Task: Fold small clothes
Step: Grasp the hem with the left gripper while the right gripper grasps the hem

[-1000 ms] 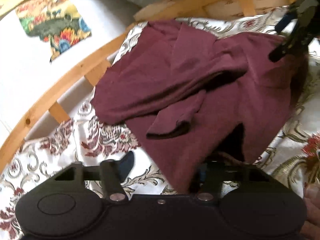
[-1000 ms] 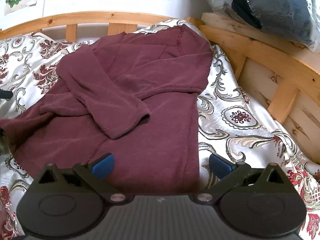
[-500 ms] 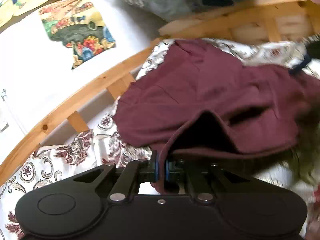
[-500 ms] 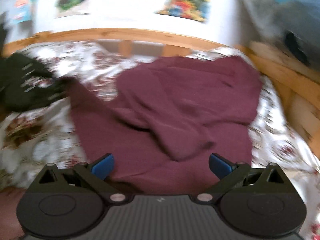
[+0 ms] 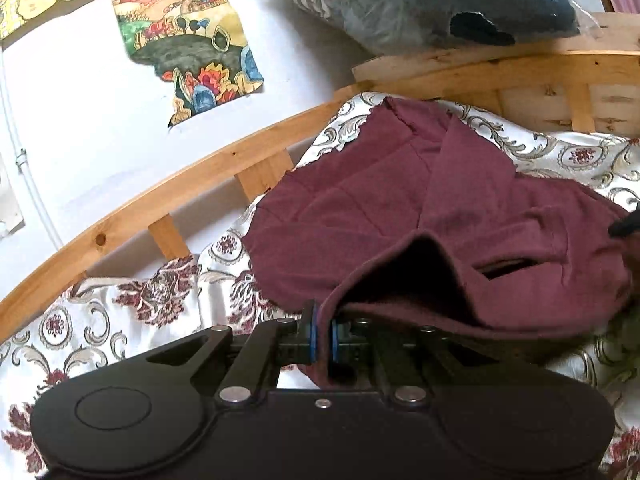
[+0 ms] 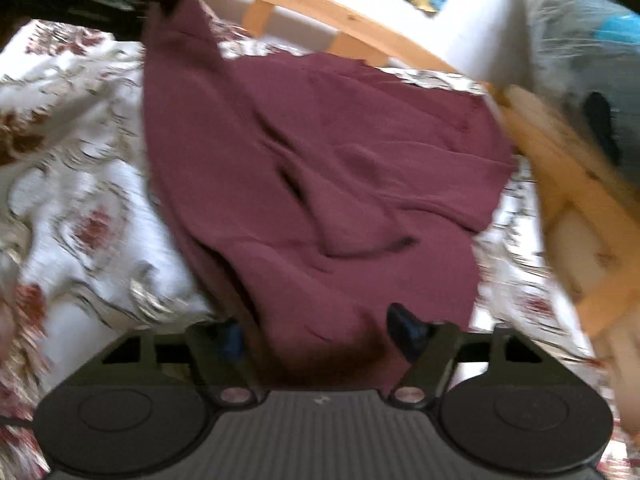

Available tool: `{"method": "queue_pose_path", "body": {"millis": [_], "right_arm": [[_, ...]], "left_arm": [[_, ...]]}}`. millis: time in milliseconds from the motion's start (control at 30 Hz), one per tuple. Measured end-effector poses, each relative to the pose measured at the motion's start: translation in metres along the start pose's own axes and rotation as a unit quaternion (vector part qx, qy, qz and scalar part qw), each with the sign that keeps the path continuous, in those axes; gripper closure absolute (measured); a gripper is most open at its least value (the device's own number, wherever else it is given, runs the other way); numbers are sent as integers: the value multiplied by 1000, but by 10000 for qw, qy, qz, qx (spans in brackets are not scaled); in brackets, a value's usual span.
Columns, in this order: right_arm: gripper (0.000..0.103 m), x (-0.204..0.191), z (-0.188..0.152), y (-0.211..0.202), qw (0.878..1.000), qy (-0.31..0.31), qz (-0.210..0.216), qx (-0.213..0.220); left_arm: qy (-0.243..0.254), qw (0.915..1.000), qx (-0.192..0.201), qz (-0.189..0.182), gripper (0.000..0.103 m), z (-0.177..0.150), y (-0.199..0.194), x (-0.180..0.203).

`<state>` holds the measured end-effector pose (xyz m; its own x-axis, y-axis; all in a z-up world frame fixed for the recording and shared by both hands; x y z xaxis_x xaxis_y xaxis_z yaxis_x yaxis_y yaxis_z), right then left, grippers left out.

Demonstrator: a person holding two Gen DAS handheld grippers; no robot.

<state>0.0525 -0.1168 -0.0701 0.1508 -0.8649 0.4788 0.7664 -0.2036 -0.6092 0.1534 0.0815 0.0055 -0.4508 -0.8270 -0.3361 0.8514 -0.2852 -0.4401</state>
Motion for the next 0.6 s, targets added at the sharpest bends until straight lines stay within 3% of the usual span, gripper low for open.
{"method": "queue_pose_path", "body": {"millis": [100, 167, 233, 267, 600], "right_arm": [[64, 10, -6, -8, 9989, -73, -446, -131], [72, 11, -12, -12, 9957, -302, -838, -242], [89, 6, -17, -17, 9930, -573, -1002, -243], [92, 2, -18, -21, 9925, -646, -1013, -229], [96, -7, -16, -50, 9792, -1295, -1560, -2]], "left_arm": [[35, 10000, -36, -22, 96, -9, -7, 2], [31, 10000, -59, -36, 96, -16, -13, 3], [-25, 9999, -97, -54, 97, -22, -18, 6], [-43, 9999, -130, -54, 97, -26, -20, 8], [46, 10000, -56, 28, 97, -52, -52, 13]]}}
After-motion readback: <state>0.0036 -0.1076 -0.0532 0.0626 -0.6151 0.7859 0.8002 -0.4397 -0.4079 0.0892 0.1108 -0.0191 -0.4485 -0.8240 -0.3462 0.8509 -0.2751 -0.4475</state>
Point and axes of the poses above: each gripper's, at about its wrist camera, not at the fingertips, and y roughly the way its jaws point, x to its right, z to its top, the point moved 2 cm from there along y, roughly the way its jaws point, and after that the axes turned 1 degree about x, right-handed, at the moved point
